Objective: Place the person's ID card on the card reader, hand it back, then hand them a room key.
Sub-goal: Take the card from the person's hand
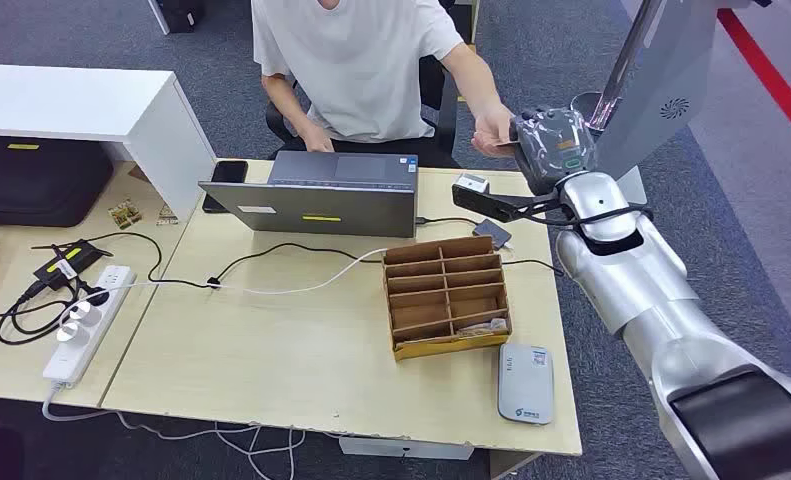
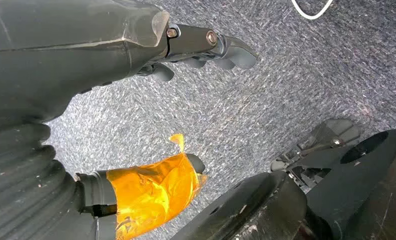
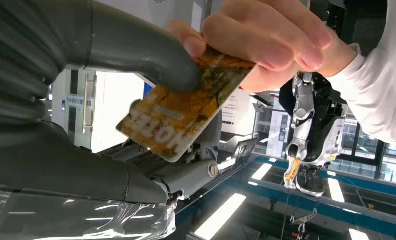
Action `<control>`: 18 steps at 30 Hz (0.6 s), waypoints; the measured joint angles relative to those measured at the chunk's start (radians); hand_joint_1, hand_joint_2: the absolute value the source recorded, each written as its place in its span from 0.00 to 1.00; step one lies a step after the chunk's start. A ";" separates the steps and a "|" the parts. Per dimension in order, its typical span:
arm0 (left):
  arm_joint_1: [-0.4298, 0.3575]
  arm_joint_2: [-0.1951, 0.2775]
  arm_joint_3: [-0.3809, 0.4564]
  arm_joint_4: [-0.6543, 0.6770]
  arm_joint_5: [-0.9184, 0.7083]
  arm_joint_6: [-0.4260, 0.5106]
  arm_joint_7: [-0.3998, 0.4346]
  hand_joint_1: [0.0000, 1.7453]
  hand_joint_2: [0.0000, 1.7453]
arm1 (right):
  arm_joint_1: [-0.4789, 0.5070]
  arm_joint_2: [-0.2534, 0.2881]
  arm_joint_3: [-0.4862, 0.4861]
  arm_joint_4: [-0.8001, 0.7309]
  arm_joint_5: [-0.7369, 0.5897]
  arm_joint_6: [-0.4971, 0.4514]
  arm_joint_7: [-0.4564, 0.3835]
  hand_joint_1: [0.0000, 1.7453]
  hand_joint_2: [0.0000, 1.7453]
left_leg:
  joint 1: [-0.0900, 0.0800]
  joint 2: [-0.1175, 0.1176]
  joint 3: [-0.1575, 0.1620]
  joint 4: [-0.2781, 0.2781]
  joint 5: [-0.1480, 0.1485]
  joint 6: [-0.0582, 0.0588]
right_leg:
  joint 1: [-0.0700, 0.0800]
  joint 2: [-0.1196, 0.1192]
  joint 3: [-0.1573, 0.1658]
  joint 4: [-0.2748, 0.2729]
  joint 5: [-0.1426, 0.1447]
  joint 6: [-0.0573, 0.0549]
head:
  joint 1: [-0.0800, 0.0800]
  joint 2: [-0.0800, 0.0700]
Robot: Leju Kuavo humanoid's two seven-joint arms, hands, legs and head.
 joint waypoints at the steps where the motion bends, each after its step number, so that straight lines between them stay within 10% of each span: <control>1: 0.000 0.000 0.000 0.000 0.000 0.000 0.000 0.00 1.00 | 0.000 0.000 0.000 0.000 -0.002 0.000 0.000 1.00 1.00 | 0.000 0.000 0.000 0.000 0.000 0.000 | 0.000 0.000 0.000 0.000 0.000 0.000 | 0.000 0.000; 18: 0.000 0.000 0.000 0.000 0.000 0.000 0.001 0.00 1.00 | 0.001 0.000 0.000 -0.001 -0.009 0.004 -0.001 1.00 1.00 | 0.000 0.000 0.000 0.000 0.000 0.000 | 0.000 0.000 0.000 0.000 0.000 0.000 | 0.000 0.000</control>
